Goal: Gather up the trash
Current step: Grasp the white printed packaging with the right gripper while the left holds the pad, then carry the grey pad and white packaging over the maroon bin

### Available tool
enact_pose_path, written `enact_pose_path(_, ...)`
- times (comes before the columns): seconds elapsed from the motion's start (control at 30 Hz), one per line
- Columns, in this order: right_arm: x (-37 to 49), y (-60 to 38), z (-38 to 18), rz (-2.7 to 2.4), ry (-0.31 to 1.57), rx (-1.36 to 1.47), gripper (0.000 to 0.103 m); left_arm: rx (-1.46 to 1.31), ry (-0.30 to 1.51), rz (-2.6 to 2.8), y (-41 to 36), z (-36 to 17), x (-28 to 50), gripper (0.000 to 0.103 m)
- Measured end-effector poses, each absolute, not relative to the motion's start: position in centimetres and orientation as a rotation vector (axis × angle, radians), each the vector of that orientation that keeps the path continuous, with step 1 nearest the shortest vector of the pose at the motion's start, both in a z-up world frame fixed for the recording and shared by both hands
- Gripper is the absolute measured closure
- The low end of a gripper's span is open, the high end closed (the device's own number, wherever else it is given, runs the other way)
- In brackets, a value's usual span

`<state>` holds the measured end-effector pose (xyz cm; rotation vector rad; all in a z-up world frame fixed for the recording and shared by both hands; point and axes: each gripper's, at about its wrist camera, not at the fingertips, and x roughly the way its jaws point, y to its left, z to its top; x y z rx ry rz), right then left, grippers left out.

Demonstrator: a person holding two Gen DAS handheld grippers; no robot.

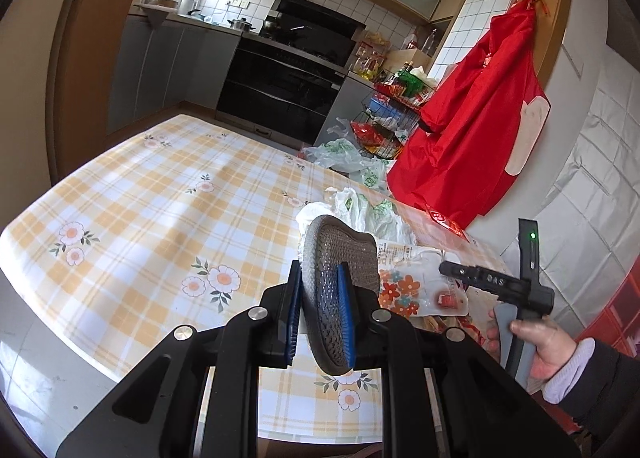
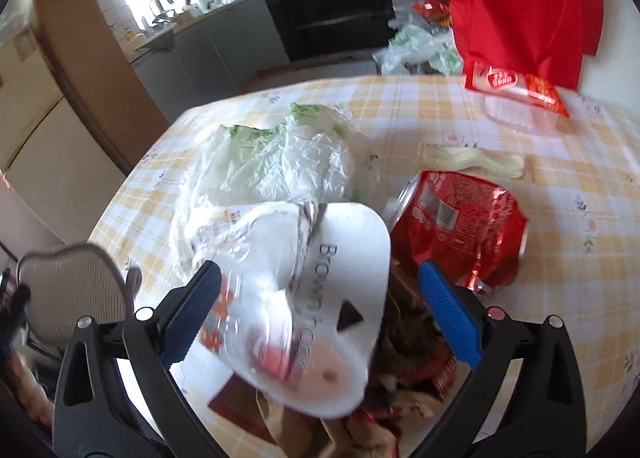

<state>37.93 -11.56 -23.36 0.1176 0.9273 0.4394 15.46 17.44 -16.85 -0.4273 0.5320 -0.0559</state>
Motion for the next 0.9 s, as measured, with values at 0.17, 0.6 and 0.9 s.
enact_pose_path(0.17, 39.4, -11.2, -24.8, 0.418, 0.993, 0.156, 0.007, -0.456, 0.543, -0.068, 17.5, -17.6, 15.5, 0.086)
enact_pose_path(0.6, 35.7, -11.0, -19.3, 0.447, 0.815, 0.04, 0.083, -0.455, 0.538, -0.079, 17.2, -17.7, 14.9, 0.086)
enact_pose_path(0.9, 32.1, -11.0, -14.1, 0.525, 0.677, 0.093, 0.096, -0.433, 0.513, -0.094, 16.6, -16.3, 13.9, 0.086)
